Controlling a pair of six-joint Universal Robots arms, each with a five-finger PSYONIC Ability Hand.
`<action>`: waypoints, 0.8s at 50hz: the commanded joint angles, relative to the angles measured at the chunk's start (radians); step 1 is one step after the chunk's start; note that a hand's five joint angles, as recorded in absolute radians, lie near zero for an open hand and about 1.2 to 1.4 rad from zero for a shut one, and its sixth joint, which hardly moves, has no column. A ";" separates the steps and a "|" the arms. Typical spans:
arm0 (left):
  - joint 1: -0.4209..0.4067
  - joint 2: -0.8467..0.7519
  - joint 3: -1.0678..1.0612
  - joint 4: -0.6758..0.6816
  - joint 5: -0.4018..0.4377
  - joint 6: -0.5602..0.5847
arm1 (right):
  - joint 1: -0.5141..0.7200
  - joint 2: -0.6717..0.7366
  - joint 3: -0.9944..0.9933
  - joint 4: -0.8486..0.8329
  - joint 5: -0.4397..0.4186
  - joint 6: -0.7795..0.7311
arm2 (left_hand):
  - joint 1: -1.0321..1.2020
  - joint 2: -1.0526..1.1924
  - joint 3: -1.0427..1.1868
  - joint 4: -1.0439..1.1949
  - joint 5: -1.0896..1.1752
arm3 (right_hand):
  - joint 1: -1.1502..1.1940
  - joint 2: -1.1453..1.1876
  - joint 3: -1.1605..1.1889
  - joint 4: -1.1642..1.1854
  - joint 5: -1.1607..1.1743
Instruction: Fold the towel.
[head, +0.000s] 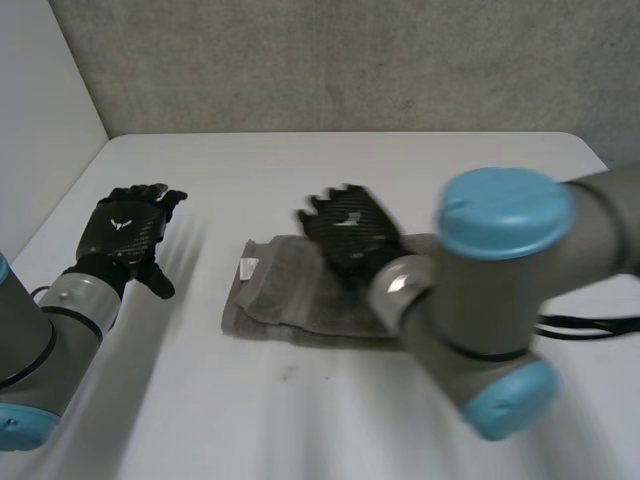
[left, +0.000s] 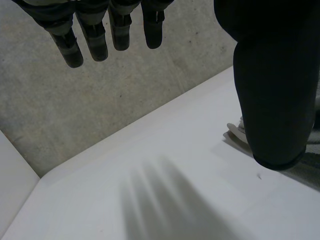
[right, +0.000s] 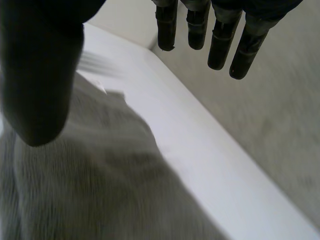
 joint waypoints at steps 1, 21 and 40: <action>-0.006 -0.001 0.000 0.001 0.000 0.000 | -0.174 -0.049 0.213 0.017 -0.026 0.018 | 0.000 0.008 0.009 0.008 -0.029 | -0.060 -0.069 -0.063 -0.085 -0.061; -0.047 0.008 0.003 0.015 -0.009 -0.002 | -0.250 -0.096 0.213 -0.134 0.055 -0.246 | 0.000 0.008 0.009 0.008 -0.029 | 1.162 1.153 1.158 1.137 1.161; -0.108 0.058 0.147 -0.004 -0.021 -0.110 | 0.201 0.313 -0.231 0.027 -0.149 -0.423 | 0.006 0.014 0.015 0.014 -0.023 | 1.162 1.153 1.158 1.137 1.161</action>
